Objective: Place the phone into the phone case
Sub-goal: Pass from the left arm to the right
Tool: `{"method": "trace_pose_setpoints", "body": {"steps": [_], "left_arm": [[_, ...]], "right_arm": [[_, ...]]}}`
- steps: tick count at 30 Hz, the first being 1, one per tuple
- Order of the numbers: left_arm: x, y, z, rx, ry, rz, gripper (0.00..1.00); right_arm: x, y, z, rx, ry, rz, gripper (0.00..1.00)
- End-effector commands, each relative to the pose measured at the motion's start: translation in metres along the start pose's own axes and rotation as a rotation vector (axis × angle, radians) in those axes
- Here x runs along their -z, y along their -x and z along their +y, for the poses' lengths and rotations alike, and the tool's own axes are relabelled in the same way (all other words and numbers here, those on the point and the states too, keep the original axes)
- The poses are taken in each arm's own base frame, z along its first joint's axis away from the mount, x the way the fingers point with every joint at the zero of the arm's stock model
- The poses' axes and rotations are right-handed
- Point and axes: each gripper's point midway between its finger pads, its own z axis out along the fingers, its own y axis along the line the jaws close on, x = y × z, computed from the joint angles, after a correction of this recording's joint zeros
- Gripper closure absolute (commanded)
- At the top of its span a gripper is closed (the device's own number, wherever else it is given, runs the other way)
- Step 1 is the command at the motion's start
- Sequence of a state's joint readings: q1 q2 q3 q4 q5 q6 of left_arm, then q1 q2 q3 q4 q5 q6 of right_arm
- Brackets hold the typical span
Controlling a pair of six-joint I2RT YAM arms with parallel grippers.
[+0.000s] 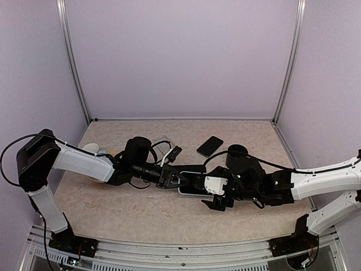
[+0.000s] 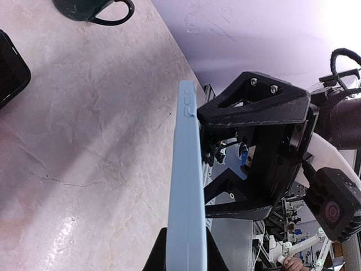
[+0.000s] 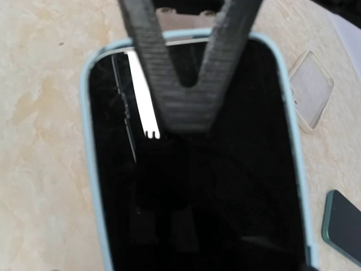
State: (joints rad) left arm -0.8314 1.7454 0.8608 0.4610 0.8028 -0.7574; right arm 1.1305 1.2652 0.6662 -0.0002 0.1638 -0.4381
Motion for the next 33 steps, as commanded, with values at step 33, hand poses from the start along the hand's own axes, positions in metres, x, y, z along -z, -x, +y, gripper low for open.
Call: {"method": "trace_pose_setpoints", "body": {"steps": [33], "left_arm": [[0.009,0.020,-0.033,-0.118,-0.075,-0.059,1.00]], "right_arm": [[-0.008,0.019,-0.020,-0.053,0.016,-0.065,0.00]]}}
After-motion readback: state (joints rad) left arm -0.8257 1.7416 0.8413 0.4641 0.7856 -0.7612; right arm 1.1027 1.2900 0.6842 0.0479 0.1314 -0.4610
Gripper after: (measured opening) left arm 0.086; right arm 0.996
